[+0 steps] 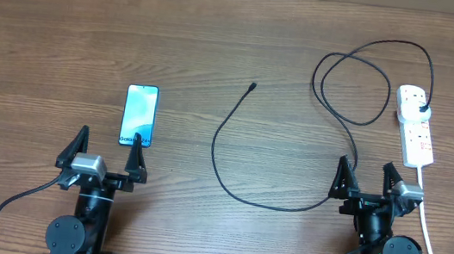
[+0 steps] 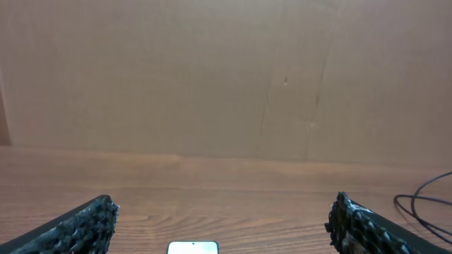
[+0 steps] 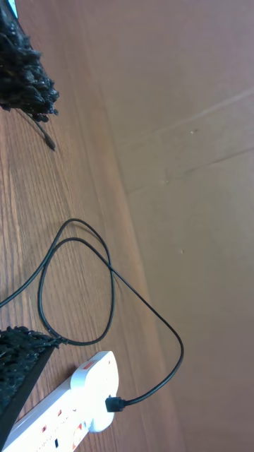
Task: Plug charger to phone and switch on socket
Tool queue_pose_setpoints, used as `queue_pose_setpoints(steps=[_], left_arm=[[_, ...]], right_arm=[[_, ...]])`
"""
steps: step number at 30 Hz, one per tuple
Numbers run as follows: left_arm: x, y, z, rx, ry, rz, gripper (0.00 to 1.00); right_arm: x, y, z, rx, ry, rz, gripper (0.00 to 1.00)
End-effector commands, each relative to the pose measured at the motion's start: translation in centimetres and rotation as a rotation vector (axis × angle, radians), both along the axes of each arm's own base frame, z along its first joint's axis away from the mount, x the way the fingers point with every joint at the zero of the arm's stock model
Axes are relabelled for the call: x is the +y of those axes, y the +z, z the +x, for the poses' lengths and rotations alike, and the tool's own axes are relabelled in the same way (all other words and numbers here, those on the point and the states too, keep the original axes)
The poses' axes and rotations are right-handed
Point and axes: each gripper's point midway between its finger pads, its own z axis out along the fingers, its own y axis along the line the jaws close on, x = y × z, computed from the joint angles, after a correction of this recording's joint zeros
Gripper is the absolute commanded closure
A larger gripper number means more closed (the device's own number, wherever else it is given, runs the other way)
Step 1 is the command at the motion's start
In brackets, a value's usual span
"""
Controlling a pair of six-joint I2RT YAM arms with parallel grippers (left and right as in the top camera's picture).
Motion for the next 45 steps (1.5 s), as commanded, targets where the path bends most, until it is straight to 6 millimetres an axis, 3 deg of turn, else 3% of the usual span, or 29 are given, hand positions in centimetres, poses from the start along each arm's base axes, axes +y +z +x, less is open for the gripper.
queue_pose_setpoints(steps=[1, 45], left_arm=[[0.1, 1.8, -0.4, -0.044, 0.004, -0.018, 0.0], [0.1, 0.5, -0.3, 0.011, -0.002, -0.048, 0.0]], right_arm=[[-0.2, -0.3, 0.0, 0.0, -0.011, -0.004, 0.0], [-0.2, -0.3, 0.0, 0.0, -0.011, -0.004, 0.0]])
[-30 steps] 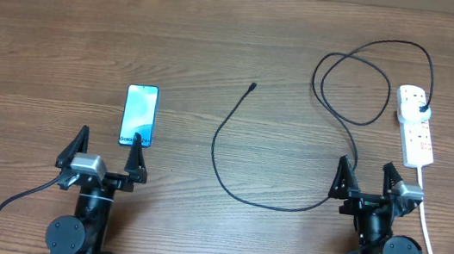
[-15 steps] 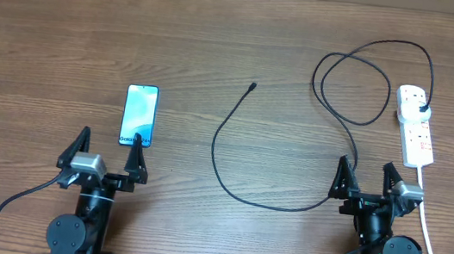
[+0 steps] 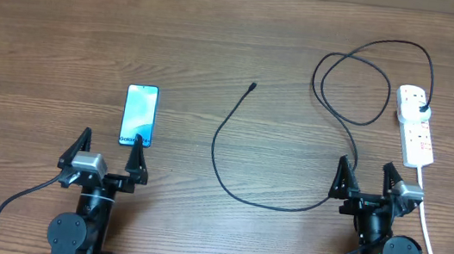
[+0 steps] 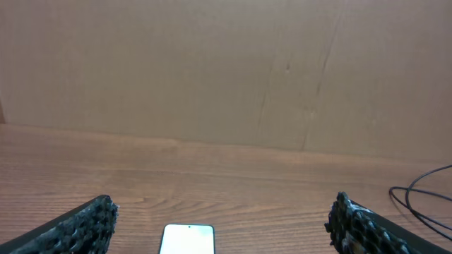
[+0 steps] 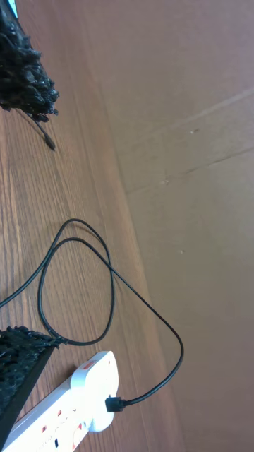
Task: Plug charger to phone and switch on socket
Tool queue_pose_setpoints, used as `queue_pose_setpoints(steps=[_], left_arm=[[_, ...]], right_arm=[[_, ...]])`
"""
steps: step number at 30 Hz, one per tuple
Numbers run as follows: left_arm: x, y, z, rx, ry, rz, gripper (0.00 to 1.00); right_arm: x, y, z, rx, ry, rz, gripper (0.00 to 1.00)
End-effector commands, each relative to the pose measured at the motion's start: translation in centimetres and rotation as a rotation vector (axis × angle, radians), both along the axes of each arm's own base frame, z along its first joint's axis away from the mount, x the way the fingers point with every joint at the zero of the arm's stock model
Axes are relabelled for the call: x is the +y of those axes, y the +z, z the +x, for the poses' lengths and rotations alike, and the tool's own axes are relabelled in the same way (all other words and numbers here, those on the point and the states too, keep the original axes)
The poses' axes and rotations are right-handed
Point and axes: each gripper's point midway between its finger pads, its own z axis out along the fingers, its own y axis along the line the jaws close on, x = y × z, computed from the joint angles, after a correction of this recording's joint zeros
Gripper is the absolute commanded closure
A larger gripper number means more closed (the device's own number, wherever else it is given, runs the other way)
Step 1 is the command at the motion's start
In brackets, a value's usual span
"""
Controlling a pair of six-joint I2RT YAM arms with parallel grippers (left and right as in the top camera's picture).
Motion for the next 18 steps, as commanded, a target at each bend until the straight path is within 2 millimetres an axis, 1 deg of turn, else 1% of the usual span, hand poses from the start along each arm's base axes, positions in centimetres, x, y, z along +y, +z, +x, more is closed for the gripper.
queue_pose_setpoints(steps=[1, 11, 18], left_arm=[[0.09, 1.68, -0.38, -0.04, 0.002, -0.014, 0.0], [0.09, 1.88, -0.41, -0.046, 0.002, -0.014, 0.0], [0.17, 2.5, -0.55, -0.059, 0.007, -0.013, 0.01]], right_arm=[[-0.23, -0.29, 0.02, 0.0, -0.012, -0.003, 0.0], [-0.23, -0.29, 0.02, 0.0, -0.012, -0.003, 0.0], [-0.23, -0.29, 0.02, 0.0, -0.012, -0.003, 0.0]])
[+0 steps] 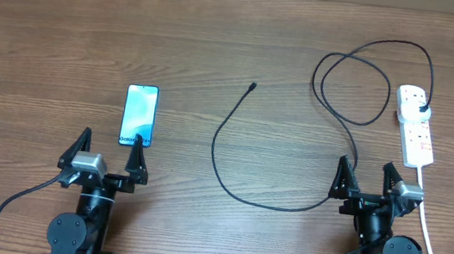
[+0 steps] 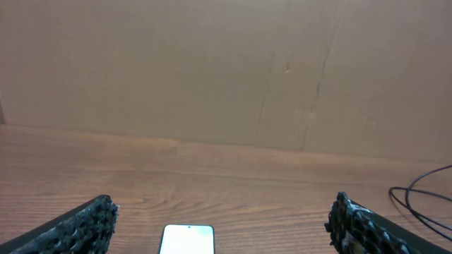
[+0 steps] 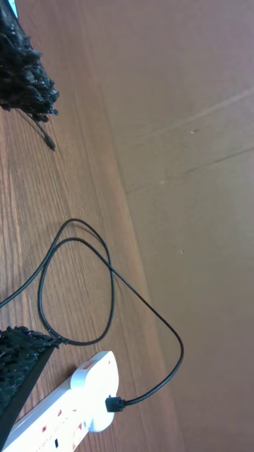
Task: Plug charger to phone and switch on socket
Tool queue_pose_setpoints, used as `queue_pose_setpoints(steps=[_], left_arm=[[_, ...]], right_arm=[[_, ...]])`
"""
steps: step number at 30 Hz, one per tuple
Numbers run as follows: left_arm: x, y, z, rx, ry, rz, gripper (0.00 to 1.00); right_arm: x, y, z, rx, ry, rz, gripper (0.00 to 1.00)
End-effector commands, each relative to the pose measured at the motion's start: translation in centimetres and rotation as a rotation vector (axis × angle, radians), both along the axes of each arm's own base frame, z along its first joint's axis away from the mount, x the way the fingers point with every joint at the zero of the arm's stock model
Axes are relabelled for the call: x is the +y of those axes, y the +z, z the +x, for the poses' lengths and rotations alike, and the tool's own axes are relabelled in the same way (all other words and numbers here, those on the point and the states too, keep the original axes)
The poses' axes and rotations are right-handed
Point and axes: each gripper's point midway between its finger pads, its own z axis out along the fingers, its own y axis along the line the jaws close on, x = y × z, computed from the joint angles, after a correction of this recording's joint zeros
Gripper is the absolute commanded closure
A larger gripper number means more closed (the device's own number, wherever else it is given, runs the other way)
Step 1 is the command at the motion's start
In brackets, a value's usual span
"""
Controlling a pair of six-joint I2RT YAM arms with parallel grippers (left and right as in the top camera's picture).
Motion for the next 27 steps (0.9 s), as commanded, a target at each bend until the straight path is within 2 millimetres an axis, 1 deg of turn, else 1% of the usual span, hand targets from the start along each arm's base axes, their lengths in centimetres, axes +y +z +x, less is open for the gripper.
queue_pose_setpoints(steps=[1, 7, 13, 19, 27], left_arm=[[0.2, 2.6, -0.6, -0.06, 0.01, -0.013, 0.01], [0.7, 3.9, -0.9, -0.087, 0.036, -0.015, 0.01], [0.7, 5.1, -1.2, -0.108, 0.036, -0.013, 0.0], [0.7, 4.9, -1.2, -0.097, 0.035, -0.013, 0.0], [0.7, 3.9, -1.0, -0.057, 0.036, -0.013, 0.0]], right_arm=[[-0.2, -0.3, 0.0, 0.0, -0.012, -0.004, 0.0], [-0.2, -0.3, 0.0, 0.0, -0.012, -0.004, 0.0], [-0.2, -0.3, 0.0, 0.0, -0.012, -0.004, 0.0], [-0.2, -0.3, 0.0, 0.0, -0.012, -0.004, 0.0], [-0.2, -0.3, 0.0, 0.0, -0.012, -0.004, 0.0]])
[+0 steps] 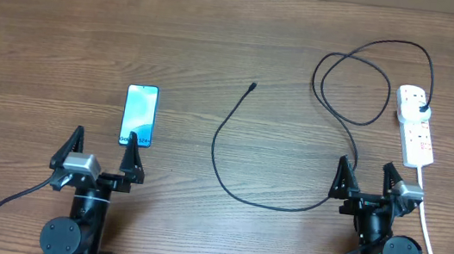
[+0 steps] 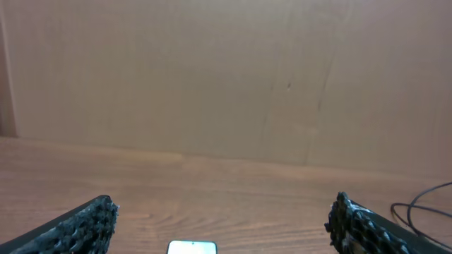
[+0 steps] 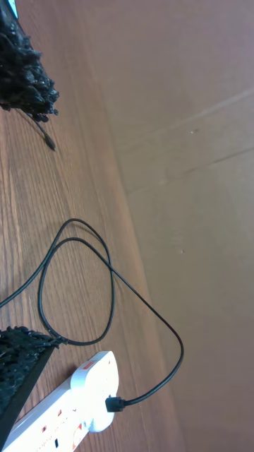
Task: Plug charger to phone and switch on socket
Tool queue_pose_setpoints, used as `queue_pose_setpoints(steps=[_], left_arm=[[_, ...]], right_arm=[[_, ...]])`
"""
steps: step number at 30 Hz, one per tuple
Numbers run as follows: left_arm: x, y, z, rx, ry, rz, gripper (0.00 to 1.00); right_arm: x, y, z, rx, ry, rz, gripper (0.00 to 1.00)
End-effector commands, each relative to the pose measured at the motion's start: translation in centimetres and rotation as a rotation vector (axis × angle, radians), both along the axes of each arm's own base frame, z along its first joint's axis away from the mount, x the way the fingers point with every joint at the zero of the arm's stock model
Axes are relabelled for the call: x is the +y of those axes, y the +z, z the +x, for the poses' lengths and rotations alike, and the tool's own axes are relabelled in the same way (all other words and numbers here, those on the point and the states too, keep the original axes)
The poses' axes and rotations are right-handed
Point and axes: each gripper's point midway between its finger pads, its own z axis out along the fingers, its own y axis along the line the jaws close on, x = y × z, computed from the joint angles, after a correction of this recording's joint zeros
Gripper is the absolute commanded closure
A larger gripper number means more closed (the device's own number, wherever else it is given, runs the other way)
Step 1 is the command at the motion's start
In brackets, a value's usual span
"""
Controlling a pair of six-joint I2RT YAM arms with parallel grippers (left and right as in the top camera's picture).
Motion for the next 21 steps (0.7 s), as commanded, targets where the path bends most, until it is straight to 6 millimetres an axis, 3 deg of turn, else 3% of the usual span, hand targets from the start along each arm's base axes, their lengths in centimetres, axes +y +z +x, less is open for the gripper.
queue_pose_setpoints(steps=[1, 17, 21], left_arm=[[0.3, 1.3, -0.4, -0.028, 0.013, -0.011, 0.0], [0.0, 1.1, -0.1, 0.041, -0.005, -0.013, 0.01], [-0.4, 2.3, 0.9, 0.101, -0.021, 0.033, 0.0]], right_arm=[[-0.2, -0.3, 0.0, 0.001, -0.012, -0.004, 0.0], [-0.2, -0.3, 0.0, 0.001, -0.012, -0.004, 0.0], [-0.2, -0.3, 0.0, 0.001, -0.012, -0.004, 0.0]])
